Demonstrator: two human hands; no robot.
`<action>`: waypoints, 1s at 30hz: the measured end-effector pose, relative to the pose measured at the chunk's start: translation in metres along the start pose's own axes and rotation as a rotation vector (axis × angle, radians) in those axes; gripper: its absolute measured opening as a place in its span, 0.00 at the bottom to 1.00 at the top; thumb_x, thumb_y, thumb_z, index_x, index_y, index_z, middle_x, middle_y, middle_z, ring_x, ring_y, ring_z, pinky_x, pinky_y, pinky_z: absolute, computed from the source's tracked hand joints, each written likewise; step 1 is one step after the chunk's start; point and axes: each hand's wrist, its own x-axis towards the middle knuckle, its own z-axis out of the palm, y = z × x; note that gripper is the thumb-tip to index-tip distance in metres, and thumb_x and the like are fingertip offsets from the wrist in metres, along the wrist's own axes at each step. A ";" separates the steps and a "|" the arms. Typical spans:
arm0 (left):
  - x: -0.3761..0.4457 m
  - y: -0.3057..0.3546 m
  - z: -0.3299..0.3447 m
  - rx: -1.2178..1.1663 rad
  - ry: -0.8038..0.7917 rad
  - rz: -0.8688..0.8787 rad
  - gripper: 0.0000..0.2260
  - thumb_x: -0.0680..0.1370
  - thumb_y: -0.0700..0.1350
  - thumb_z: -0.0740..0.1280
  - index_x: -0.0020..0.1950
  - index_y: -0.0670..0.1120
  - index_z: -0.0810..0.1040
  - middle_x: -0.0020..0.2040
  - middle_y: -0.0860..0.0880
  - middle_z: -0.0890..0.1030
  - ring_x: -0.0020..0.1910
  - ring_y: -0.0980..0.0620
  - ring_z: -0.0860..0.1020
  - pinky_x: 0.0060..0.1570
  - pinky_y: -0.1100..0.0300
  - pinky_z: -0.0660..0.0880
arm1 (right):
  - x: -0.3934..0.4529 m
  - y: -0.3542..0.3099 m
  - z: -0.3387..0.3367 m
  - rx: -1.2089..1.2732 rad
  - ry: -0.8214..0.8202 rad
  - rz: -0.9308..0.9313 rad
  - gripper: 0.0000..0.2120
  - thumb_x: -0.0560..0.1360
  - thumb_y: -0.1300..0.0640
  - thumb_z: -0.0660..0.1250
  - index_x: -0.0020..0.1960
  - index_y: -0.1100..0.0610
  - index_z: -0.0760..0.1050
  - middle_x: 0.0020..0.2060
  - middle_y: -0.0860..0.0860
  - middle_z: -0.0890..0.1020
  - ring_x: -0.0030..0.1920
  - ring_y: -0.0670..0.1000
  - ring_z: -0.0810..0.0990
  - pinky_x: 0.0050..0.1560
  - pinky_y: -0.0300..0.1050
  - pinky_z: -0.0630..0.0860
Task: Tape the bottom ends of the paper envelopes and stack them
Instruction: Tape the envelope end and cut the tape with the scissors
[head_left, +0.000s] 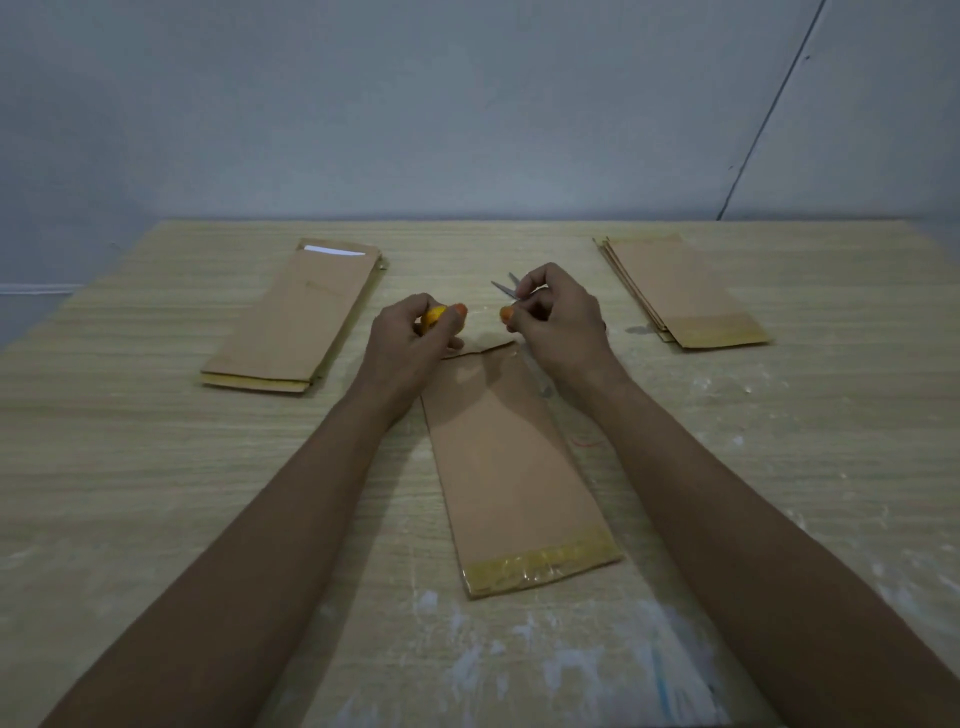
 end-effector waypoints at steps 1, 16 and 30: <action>0.000 -0.001 0.000 -0.004 0.007 -0.002 0.17 0.75 0.51 0.71 0.39 0.38 0.73 0.36 0.45 0.76 0.39 0.48 0.85 0.47 0.45 0.82 | 0.000 0.000 0.001 -0.012 0.000 -0.001 0.08 0.72 0.68 0.70 0.47 0.59 0.73 0.35 0.59 0.83 0.35 0.41 0.80 0.38 0.32 0.73; 0.000 0.000 0.003 0.300 0.097 0.037 0.17 0.65 0.48 0.74 0.31 0.46 0.65 0.29 0.50 0.65 0.28 0.57 0.62 0.29 0.62 0.60 | -0.002 0.005 -0.003 -0.083 -0.033 0.097 0.16 0.65 0.69 0.71 0.46 0.56 0.69 0.34 0.58 0.82 0.27 0.50 0.74 0.28 0.51 0.76; 0.001 0.000 0.009 0.418 0.075 0.018 0.14 0.69 0.44 0.72 0.33 0.43 0.67 0.29 0.48 0.67 0.29 0.54 0.63 0.30 0.58 0.61 | -0.002 0.007 -0.008 -0.268 -0.062 -0.042 0.13 0.67 0.69 0.69 0.48 0.59 0.71 0.33 0.54 0.82 0.33 0.46 0.77 0.34 0.34 0.71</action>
